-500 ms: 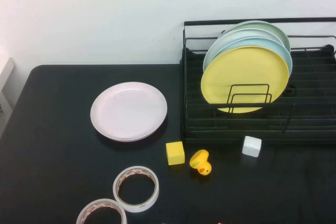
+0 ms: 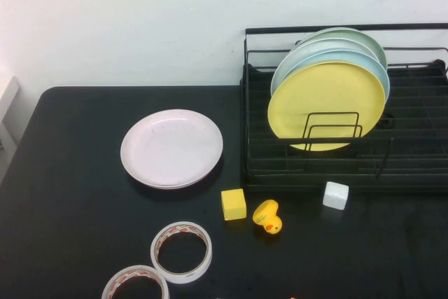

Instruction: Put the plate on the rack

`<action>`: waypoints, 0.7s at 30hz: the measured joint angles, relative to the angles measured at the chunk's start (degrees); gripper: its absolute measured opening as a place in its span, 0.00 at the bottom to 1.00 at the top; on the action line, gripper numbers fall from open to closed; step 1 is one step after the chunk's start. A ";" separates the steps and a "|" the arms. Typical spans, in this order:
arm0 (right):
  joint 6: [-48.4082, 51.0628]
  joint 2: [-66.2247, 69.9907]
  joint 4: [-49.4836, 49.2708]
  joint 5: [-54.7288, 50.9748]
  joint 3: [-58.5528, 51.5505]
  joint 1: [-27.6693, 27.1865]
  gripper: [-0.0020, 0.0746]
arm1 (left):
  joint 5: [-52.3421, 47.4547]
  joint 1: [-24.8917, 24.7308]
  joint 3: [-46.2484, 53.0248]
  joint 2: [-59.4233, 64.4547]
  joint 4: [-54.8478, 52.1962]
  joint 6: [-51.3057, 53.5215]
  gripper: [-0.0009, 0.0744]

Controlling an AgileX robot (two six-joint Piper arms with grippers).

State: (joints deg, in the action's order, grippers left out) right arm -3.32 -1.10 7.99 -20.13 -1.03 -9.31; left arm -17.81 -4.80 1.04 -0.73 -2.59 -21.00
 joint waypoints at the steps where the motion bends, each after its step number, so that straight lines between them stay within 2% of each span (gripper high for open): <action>1: 0.00 0.00 0.00 0.00 0.00 0.00 0.02 | 0.00 0.00 0.00 0.00 0.00 0.00 0.01; 15: 0.00 0.00 0.00 0.00 0.00 0.00 0.02 | -0.14 0.00 0.00 0.00 0.09 0.13 0.01; 21: 0.00 0.00 4.25 0.00 0.00 0.00 0.02 | -0.23 0.00 0.00 0.00 0.13 0.13 0.01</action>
State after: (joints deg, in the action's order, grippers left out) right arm -3.32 -1.10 12.24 -20.13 -1.03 -9.31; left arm -18.04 -4.80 1.04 -0.73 -2.46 -20.87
